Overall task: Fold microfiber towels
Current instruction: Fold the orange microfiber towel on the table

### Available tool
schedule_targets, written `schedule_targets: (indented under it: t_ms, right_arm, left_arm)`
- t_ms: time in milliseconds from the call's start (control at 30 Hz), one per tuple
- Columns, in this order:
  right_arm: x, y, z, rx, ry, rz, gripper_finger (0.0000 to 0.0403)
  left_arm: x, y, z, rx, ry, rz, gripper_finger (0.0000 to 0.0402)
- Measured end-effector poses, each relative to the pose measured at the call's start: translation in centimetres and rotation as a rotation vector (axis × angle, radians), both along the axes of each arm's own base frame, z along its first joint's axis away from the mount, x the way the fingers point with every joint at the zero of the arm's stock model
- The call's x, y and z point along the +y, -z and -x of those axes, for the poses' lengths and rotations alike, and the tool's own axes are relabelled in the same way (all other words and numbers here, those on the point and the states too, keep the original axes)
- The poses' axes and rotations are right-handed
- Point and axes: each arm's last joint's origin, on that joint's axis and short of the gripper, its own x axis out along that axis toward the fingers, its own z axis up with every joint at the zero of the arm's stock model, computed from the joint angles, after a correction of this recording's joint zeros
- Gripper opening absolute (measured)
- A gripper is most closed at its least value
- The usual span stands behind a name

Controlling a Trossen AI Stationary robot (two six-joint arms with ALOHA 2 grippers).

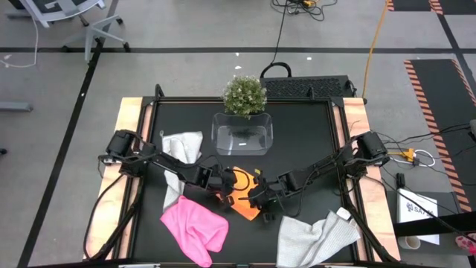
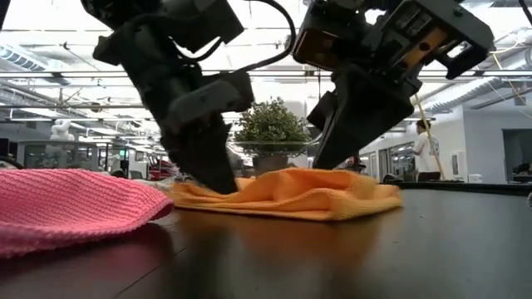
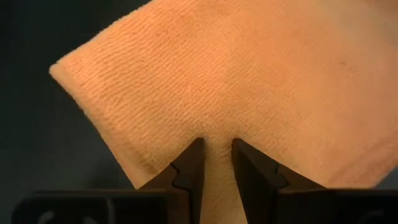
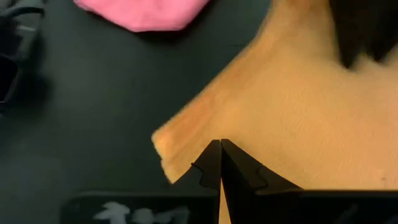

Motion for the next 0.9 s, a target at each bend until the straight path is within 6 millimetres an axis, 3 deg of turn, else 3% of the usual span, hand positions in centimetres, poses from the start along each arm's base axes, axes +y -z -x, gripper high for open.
schedule_targets:
  t_ms: [233, 567, 700, 900]
  right_arm:
    - [0.1, 1.1, 0.2, 0.010, -0.006, -0.034, 0.0000]
    - [1.9, 4.6, 4.4, 0.108, 0.050, -0.265, 0.0000]
    - [2.6, 3.7, 5.1, 0.054, 0.060, -0.308, 0.0000]
    - [2.1, -0.4, 5.5, -0.116, 0.088, -0.246, 0.0000]
  left_arm:
    - [-0.3, 0.9, -0.4, -0.014, -0.024, 0.045, 0.0088]
    - [-0.4, 0.9, -0.5, -0.019, -0.036, 0.064, 0.0088]
    - [-0.5, 0.9, -0.5, -0.028, -0.052, 0.088, 0.0087]
    - [-0.7, 0.9, -0.5, -0.038, -0.074, 0.092, 0.0087]
